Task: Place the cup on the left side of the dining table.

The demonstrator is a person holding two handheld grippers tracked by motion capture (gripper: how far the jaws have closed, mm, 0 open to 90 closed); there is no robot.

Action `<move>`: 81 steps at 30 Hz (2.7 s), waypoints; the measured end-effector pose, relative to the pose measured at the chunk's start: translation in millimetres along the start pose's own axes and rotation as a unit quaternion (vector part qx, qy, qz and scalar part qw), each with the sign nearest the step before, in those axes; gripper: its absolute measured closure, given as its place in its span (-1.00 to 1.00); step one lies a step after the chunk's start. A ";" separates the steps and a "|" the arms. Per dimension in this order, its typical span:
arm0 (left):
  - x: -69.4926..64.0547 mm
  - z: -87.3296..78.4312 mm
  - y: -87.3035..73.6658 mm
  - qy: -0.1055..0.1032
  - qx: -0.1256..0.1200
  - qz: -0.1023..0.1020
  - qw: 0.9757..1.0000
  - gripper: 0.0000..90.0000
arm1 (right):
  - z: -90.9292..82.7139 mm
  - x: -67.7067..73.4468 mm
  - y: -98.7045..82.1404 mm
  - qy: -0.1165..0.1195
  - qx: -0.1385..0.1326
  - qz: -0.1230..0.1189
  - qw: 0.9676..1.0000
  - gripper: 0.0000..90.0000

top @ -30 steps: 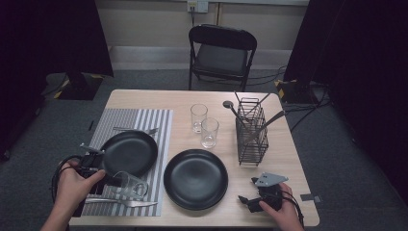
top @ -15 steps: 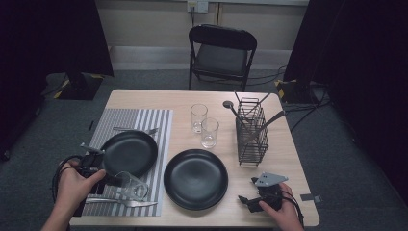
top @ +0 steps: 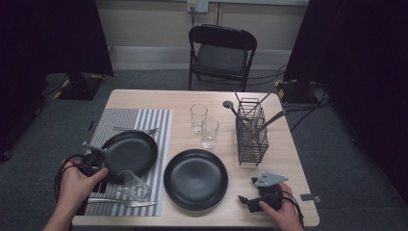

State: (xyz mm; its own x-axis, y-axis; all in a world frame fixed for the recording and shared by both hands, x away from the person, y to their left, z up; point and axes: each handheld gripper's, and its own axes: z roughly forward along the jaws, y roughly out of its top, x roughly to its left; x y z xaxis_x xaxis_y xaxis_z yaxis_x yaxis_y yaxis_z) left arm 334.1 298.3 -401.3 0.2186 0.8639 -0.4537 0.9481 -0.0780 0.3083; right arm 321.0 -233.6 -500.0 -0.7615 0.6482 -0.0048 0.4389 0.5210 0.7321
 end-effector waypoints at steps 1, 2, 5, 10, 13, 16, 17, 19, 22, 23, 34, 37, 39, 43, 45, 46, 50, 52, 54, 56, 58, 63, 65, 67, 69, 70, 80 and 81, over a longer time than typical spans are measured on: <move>-0.6 0.2 0.2 0.003 -0.001 0.001 1.000 0.80 | 0.0 0.0 0.0 0.000 0.000 0.000 1.000 -0.71; -0.6 -0.1 0.5 0.004 0.000 0.004 1.000 0.80 | 0.0 0.0 0.0 0.000 0.000 0.000 1.000 -0.71; -1.3 0.6 0.8 0.004 -0.003 -0.004 1.000 0.80 | 0.0 0.0 0.0 0.000 0.000 0.000 1.000 -0.71; -1.9 0.1 0.3 0.008 -0.006 -0.001 1.000 0.80 | 0.0 0.0 0.0 0.000 0.000 0.000 1.000 -0.71; -1.4 0.0 0.7 0.014 -0.013 -0.003 1.000 0.82 | 0.0 0.0 0.0 0.000 0.000 0.000 1.000 -0.71; -1.4 0.0 1.8 0.015 -0.015 -0.002 1.000 0.82 | 0.0 0.0 0.0 0.000 0.000 0.000 1.000 -0.71; -1.7 0.4 2.0 0.016 -0.016 -0.002 1.000 0.82 | 0.0 0.0 0.0 0.000 0.000 0.000 1.000 -0.71; -1.8 1.2 2.5 0.016 -0.023 -0.005 1.000 0.82 | 0.0 0.0 0.0 0.000 0.000 0.000 1.000 -0.71; -1.5 1.9 3.2 0.014 -0.024 -0.004 1.000 0.82 | 0.0 0.0 0.0 0.000 0.000 0.000 1.000 -0.71; -1.6 2.1 3.7 0.013 -0.023 -0.004 1.000 0.82 | 0.0 0.0 0.0 0.000 0.000 0.000 1.000 -0.71; -4.5 3.4 7.5 0.007 -0.022 -0.011 1.000 0.78 | 0.0 0.0 0.0 0.000 0.000 0.000 1.000 -0.71; -6.0 3.7 7.6 0.005 -0.022 -0.018 1.000 0.77 | 0.0 0.0 0.0 0.000 0.000 0.000 1.000 -0.71; -6.1 3.9 8.0 0.002 -0.021 -0.016 1.000 0.76 | 0.0 0.0 0.0 0.000 0.000 0.000 1.000 -0.71; -7.6 4.8 9.0 -0.004 -0.021 -0.021 1.000 0.74 | 0.0 0.0 0.0 0.000 0.000 0.000 1.000 -0.71; -8.6 5.3 9.2 -0.009 -0.021 -0.025 0.999 0.73 | 0.0 0.0 0.0 0.000 0.000 0.000 1.000 -0.71; -8.0 4.9 9.6 -0.010 -0.018 -0.016 1.000 0.72 | 0.0 0.0 0.0 0.000 0.000 0.000 1.000 -0.71; -10.1 5.8 9.7 -0.010 -0.020 -0.022 1.000 0.70 | 0.0 0.0 0.0 0.000 0.000 0.000 1.000 -0.71; -10.6 6.3 10.4 -0.017 -0.017 -0.018 1.000 0.68 | 0.0 0.0 0.0 0.000 0.000 0.000 1.000 -0.71; -12.9 7.3 11.3 -0.014 -0.019 -0.018 1.000 0.66 | 0.0 0.0 0.0 0.000 0.000 0.000 1.000 -0.71; -14.8 7.7 11.9 -0.015 -0.015 -0.017 1.000 0.65 | 0.0 0.0 0.0 0.000 0.000 0.000 1.000 -0.71; -16.9 8.5 12.2 -0.019 -0.014 -0.016 1.000 0.63 | 0.0 0.0 0.0 0.000 0.000 0.000 1.000 -0.71; -19.7 8.5 13.5 -0.018 -0.013 -0.011 1.000 0.62 | 0.0 0.1 0.0 0.000 0.000 0.000 1.000 -0.71; -20.4 6.8 13.9 -0.016 -0.016 -0.009 1.000 0.62 | 0.0 0.0 0.0 0.000 0.000 0.000 1.000 -0.71; -21.7 3.6 14.6 -0.022 -0.019 -0.009 1.000 0.61 | 0.0 0.0 0.0 0.000 0.000 0.000 1.000 -0.71; -22.7 1.3 15.5 -0.020 -0.021 -0.007 1.000 0.60 | 0.0 0.1 0.0 0.000 0.000 0.000 1.000 -0.71; -22.8 0.3 16.2 -0.022 -0.020 -0.004 1.000 0.58 | 0.0 0.0 0.0 0.000 0.000 0.000 1.000 -0.71; -25.2 -2.5 20.0 -0.023 -0.014 0.002 1.000 0.53 | 0.0 0.0 0.0 0.000 0.000 0.000 1.000 -0.71; -26.3 -2.6 20.1 -0.019 -0.017 -0.001 1.000 0.53 | 0.0 0.0 0.0 0.000 0.000 0.000 1.000 -0.71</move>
State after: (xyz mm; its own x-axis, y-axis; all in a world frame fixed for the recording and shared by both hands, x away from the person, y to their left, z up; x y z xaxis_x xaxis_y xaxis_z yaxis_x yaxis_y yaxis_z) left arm 346.8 275.4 -381.0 0.2260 0.8445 -0.4856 0.9401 -0.0585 0.3358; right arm 321.0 -233.6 -500.0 -0.7615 0.6482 -0.0049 0.4387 0.5209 0.7322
